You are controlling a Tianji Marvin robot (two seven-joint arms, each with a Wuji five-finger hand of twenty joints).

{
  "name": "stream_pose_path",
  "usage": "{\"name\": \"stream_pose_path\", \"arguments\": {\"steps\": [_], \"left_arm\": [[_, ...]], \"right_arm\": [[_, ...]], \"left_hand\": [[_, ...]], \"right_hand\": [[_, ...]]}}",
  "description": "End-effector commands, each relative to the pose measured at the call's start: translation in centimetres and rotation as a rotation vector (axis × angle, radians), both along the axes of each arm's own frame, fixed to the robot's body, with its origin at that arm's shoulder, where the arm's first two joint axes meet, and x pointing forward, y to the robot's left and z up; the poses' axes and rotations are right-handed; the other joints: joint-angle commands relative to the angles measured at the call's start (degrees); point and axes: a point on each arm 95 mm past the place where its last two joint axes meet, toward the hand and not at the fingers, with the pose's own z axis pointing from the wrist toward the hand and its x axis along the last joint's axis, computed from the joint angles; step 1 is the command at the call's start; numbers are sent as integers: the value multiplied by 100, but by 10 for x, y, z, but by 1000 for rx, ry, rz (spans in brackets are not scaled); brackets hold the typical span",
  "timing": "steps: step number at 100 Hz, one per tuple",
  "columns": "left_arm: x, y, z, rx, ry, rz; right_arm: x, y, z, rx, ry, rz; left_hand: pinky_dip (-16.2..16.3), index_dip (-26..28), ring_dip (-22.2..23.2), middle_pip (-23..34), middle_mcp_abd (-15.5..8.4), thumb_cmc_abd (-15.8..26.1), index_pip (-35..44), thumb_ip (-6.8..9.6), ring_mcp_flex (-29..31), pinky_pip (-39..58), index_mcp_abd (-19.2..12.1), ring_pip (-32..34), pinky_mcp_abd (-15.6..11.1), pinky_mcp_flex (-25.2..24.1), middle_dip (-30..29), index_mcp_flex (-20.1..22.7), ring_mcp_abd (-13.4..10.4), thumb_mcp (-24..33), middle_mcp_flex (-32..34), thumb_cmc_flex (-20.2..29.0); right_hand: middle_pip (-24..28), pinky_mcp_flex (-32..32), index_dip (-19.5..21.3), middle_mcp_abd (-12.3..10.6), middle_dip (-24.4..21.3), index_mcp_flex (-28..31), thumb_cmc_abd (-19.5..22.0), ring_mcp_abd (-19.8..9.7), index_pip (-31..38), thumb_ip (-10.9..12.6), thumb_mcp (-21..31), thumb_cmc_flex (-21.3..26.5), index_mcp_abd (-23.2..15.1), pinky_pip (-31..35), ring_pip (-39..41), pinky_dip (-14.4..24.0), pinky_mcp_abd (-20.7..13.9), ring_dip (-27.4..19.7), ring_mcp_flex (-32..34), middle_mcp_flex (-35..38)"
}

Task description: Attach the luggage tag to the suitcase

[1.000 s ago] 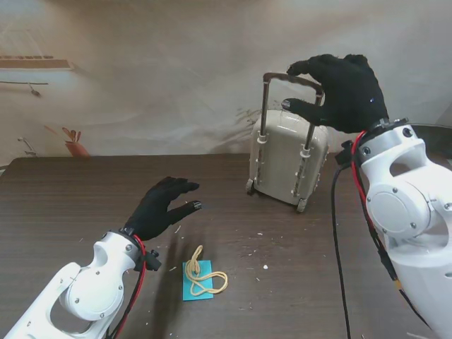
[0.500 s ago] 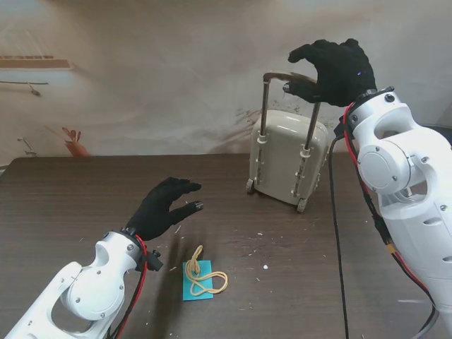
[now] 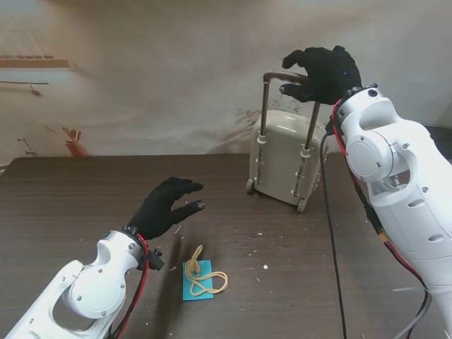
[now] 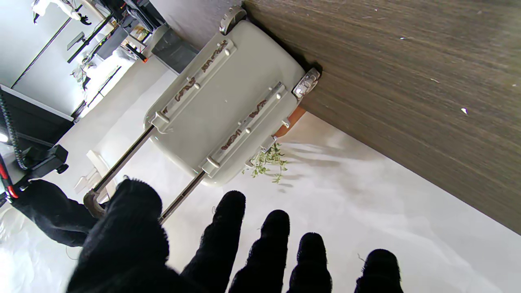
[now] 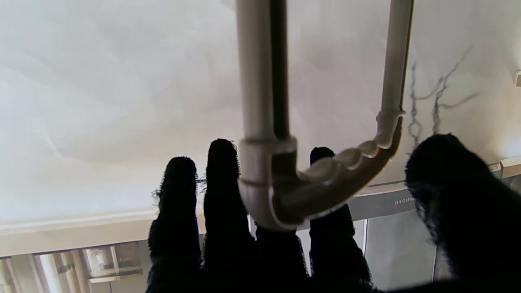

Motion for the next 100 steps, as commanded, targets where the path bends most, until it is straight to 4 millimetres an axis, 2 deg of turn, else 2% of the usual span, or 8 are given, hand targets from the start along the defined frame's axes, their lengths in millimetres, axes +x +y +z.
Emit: {"name": "stream_pose_path", "arguments": {"steps": [1, 10, 27, 34, 40, 68, 84, 100], "left_arm": [[-1, -2, 1, 5, 7, -16], [-1, -3, 1, 5, 7, -17], [0, -3, 1, 2, 7, -15], [0, -4, 1, 1, 9, -14], [0, -4, 1, 1, 11, -14], [0, -6, 1, 1, 15, -20], [0, -7, 0, 0, 13, -24], [0, -7, 1, -2, 4, -24]], "right_arm": [[5, -2, -3, -6, 20, -8], [10, -1, -7, -7, 29, -15], [19, 1, -13, -6, 40, -21], [22, 2, -14, 3, 42, -21], [23, 2, -15, 8, 46, -23], [25, 3, -13, 20, 31, -13], [24, 5, -9, 3, -4, 7], [27, 8, -5, -9, -54, 32]], "left_hand": [[19, -57, 205, -78, -7, 143, -14, -54, -137, -92, 21, 25, -404, 15, -85, 104, -71, -108, 17, 135], [16, -55, 212, -73, -6, 145, -7, -54, -132, -89, 29, 39, -397, 24, -83, 122, -64, -106, 37, 140], [12, -53, 220, -67, 7, 140, -3, -53, -131, -88, 35, 57, -401, 32, -78, 141, -60, -102, 66, 159], [9, -53, 223, -67, 5, 146, -1, -54, -129, -89, 35, 65, -399, 34, -77, 151, -61, -101, 72, 167], [6, -54, 227, -67, 8, 143, -2, -56, -129, -89, 39, 72, -399, 35, -76, 152, -56, -101, 76, 175], [0, -57, 245, -66, 13, 152, -6, -64, -128, -86, 40, 102, -388, 43, -71, 159, -42, -104, 97, 200], [-4, -42, 249, -59, 6, 139, 27, -64, -124, -86, -169, 114, -382, 47, -67, 188, -36, -90, 122, 255], [-7, 5, 253, -56, -1, 141, 144, -81, -121, -83, -333, 134, -385, 52, -66, 181, -32, -96, 151, 305]], "right_hand": [[20, 33, -86, -123, 67, 100, -105, -84, 110, -123, 391, 236, 144, 126, 51, -145, -62, 19, 156, 145], [81, 128, -84, -145, 90, 167, -53, -80, 164, -101, 642, 478, 157, 201, 94, -182, -50, 29, 278, 279], [321, 390, 31, -208, 180, 350, 439, -122, 458, -92, 375, 1123, 45, 457, 240, -227, -6, 84, 622, 675], [387, 465, -269, -217, 196, 417, 619, -105, 736, -523, 6, 1442, -50, 568, 296, -243, 30, 122, 755, 870], [446, 536, -543, -229, 223, 408, 692, -99, 1167, -672, -183, 1658, -121, 632, 336, -242, 63, 156, 862, 1004], [925, 1402, -590, -256, 543, 620, 510, 22, 2202, -753, -457, 2358, -605, 1354, 959, 13, 502, 475, 1875, 1932], [1628, 2493, -402, -444, 1119, 654, 305, 74, 2229, -702, -254, 2616, -1516, 2439, 2104, 510, 923, 957, 2776, 2184], [1868, 3560, -175, -574, 1335, 1118, 121, -133, 1907, -637, 157, 2736, -2146, 3296, 3624, 618, 1111, 1264, 3154, 2181]]}}
